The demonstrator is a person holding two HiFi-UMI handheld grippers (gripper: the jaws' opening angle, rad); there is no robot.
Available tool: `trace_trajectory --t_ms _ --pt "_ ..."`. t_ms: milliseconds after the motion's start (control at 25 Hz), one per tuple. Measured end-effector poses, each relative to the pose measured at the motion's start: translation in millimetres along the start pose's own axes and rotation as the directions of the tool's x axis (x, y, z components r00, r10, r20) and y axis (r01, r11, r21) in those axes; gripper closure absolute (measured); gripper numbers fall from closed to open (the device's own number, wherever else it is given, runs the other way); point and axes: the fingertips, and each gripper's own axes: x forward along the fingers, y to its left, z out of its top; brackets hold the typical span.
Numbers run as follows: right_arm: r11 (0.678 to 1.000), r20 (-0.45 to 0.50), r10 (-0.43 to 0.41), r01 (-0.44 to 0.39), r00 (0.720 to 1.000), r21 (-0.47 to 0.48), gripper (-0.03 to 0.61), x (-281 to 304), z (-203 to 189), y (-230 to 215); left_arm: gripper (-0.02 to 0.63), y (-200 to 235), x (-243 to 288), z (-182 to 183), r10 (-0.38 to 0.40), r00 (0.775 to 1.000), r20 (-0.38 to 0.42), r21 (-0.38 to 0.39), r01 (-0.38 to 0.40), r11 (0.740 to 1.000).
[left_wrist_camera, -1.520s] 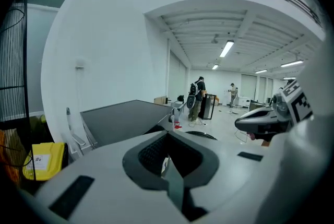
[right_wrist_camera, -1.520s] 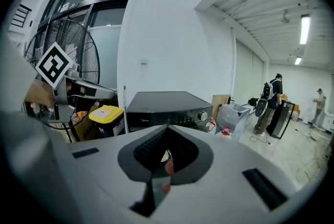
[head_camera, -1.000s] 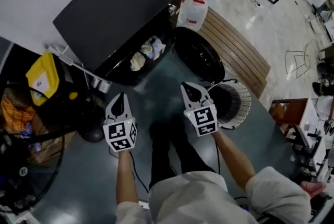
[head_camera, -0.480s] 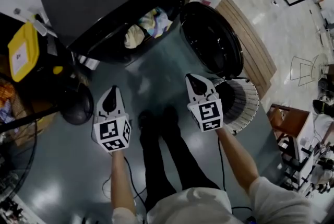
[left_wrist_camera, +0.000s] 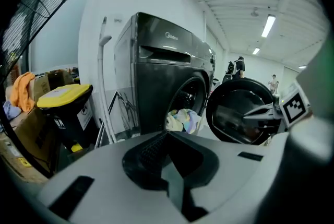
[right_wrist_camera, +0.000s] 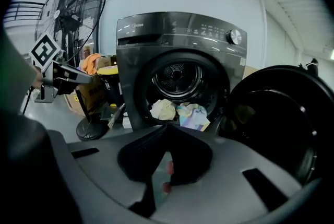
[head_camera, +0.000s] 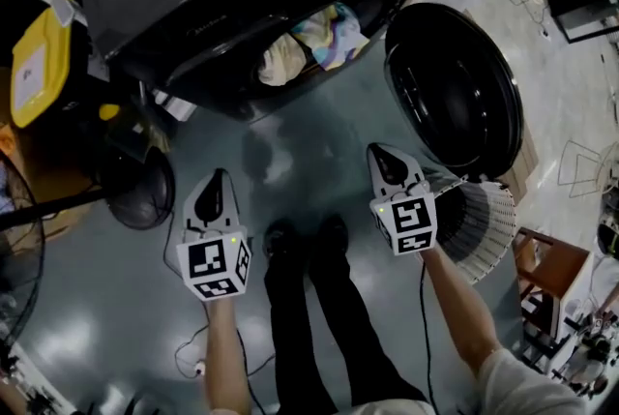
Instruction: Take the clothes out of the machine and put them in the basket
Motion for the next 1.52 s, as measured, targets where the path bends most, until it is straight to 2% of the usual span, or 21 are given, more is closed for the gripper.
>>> trace_trajectory --t_ms 360,600,680,880,1000,1120,1360,1400,1520 --pt "0.992 0.015 0.116 -0.115 0.993 -0.056 0.557 102 18 68 0.595 46 -6 -23 0.051 0.998 -0.023 -0.035 -0.051 0.998" --pt "0.992 0.047 0.127 -0.125 0.991 -0.03 0.545 170 38 68 0.595 55 16 -29 0.041 0.999 0.001 -0.047 -0.041 0.998" --pt "0.991 0.061 0.133 -0.132 0.989 -0.009 0.44 192 44 66 0.595 59 27 -31 0.038 0.999 0.017 -0.039 -0.037 0.999" --pt "0.989 0.132 0.103 -0.116 0.986 0.095 0.244 242 48 55 0.594 75 50 -42 0.042 0.998 0.044 -0.012 -0.042 0.999" --pt "0.975 0.147 0.077 -0.105 0.986 0.194 0.18 267 41 42 0.595 81 62 -49 0.044 0.998 0.054 0.006 -0.044 0.999" --pt "0.964 0.133 0.056 -0.088 0.99 0.249 0.133 293 30 32 0.595 85 74 -57 0.035 0.997 0.064 0.02 -0.036 0.999" --pt "0.951 0.066 0.092 -0.108 0.994 0.291 0.125 336 9 42 0.595 95 85 -69 0.043 0.996 0.073 0.049 -0.046 0.998" --pt "0.949 0.055 0.094 -0.106 0.994 0.296 0.137 339 7 41 0.595 96 87 -70 0.043 0.996 0.075 0.047 -0.046 0.998" --pt "0.95 0.037 0.115 -0.121 0.993 0.289 0.236 343 5 44 0.595 99 91 -70 0.042 0.996 0.078 0.04 -0.045 0.998"
